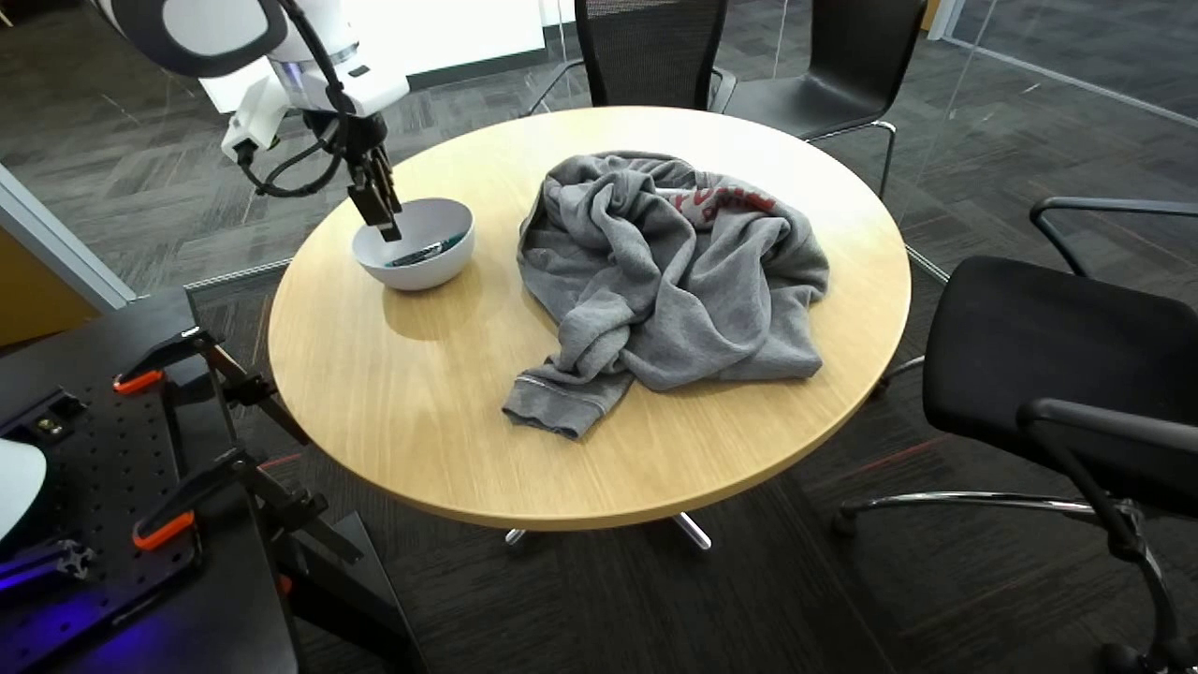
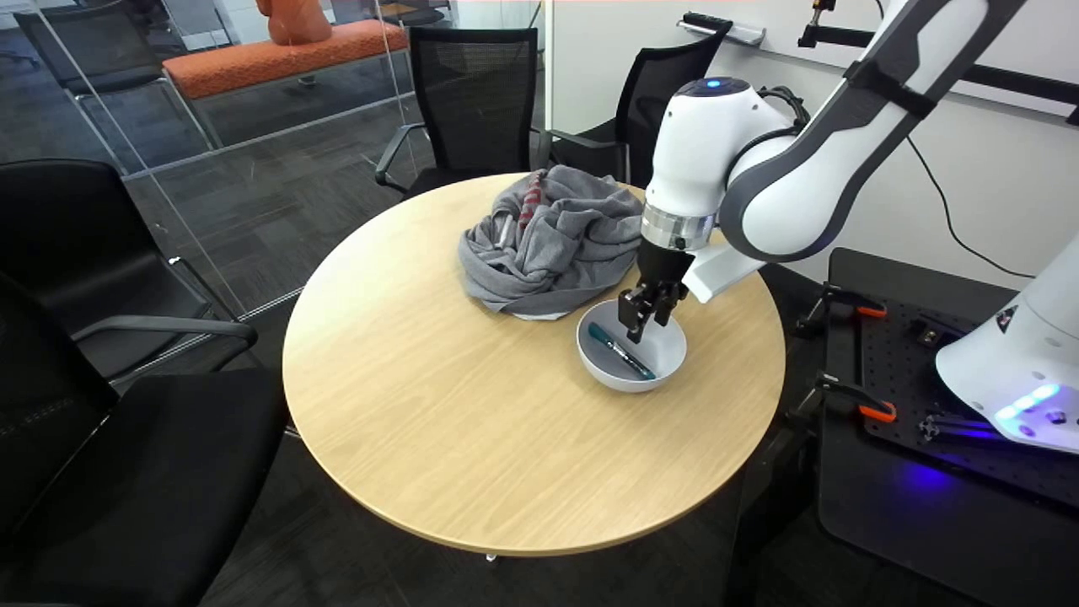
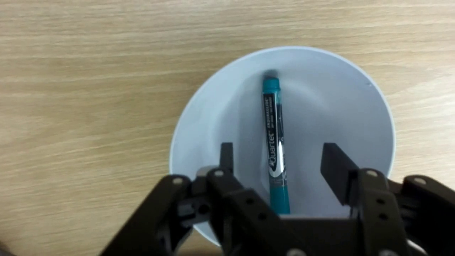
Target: Put the marker in the white bowl
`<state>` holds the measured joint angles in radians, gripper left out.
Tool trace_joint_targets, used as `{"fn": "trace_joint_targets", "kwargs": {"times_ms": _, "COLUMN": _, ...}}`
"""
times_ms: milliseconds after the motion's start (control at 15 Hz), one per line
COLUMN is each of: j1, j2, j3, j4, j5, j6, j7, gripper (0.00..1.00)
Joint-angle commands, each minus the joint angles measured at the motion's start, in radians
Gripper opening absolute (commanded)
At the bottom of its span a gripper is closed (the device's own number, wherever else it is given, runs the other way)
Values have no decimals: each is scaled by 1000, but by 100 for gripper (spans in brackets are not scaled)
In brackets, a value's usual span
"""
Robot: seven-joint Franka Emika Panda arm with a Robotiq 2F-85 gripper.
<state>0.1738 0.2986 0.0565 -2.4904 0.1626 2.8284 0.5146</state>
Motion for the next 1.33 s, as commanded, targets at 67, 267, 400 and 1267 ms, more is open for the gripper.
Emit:
{"fn": "trace_joint_targets", "kwargs": {"times_ms": 67, "j1": 26, "j2": -87, "j3": -29, "j4": -57, "j5": -14, "j6": 42, "j7": 3, "gripper": 100}}
{"fn": "trace_joint_targets", "kwargs": {"times_ms": 267, "j1": 27, "j2": -162, "j3": -44, "j4": -99, "j5": -27, "j6": 45, "j7": 17, "gripper": 100}}
{"fn": "trace_joint_targets", "kwargs": {"times_ms": 400, "j1": 20, "j2": -218, "j3": -46, "j4": -131, "j5": -41, "j6": 38, "j7": 17, "gripper": 100}}
{"fn": "trace_joint_targets", "kwargs": {"times_ms": 1267, "j1": -18, "j2": -251, "j3": -8, "j4": -147, "j5": -44, "j6": 35, "j7": -1, "gripper": 100}}
